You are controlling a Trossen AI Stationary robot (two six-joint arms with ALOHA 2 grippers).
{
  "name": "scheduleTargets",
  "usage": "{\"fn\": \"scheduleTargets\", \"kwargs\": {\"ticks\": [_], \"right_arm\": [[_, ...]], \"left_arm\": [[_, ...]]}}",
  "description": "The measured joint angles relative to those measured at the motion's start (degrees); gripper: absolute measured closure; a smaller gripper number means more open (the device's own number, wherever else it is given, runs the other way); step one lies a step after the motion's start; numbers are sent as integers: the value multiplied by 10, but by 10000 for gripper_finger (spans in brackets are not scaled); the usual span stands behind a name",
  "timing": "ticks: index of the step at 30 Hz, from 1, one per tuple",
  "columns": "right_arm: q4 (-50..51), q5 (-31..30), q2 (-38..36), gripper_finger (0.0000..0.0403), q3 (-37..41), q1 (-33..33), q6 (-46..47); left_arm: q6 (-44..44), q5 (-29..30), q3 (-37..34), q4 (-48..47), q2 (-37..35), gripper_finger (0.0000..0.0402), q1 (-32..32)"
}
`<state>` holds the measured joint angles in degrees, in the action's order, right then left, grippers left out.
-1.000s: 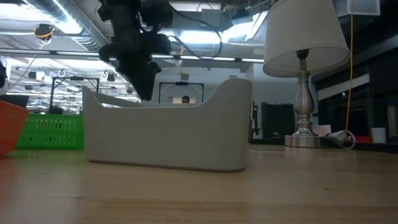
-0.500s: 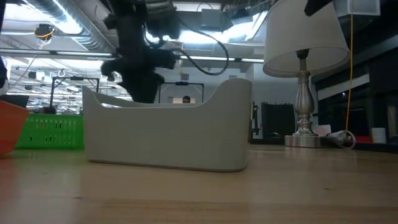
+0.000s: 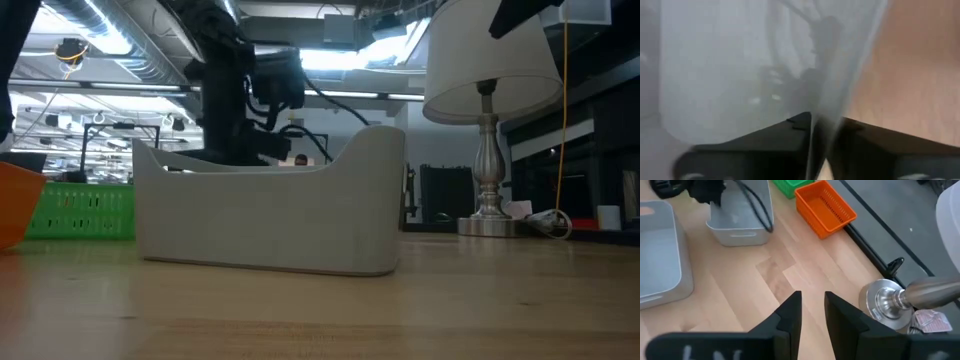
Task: Stack baskets by color
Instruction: Stack the right gray bin into the left gray bin
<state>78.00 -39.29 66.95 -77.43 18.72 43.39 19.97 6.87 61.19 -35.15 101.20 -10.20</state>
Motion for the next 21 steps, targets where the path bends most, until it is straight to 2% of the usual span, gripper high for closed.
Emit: {"fn": "scheduleTargets", "kwargs": {"ticks": [5,10,16,21], "right_arm": [[-2,-17,0,319,0,3,-1],[-3,-23,0,319,0,3,-1],[-10,-29,0,319,0,3,-1],[-11,-32,0,319,0,3,-2]], "left_arm": [[-40,56,44,-92,-63,399,20],[-64,59,95,-229,-150,401,9],[-134,88,107,-405,-231,401,-107],[-81,84,108,-439,-235,401,-225]]}}
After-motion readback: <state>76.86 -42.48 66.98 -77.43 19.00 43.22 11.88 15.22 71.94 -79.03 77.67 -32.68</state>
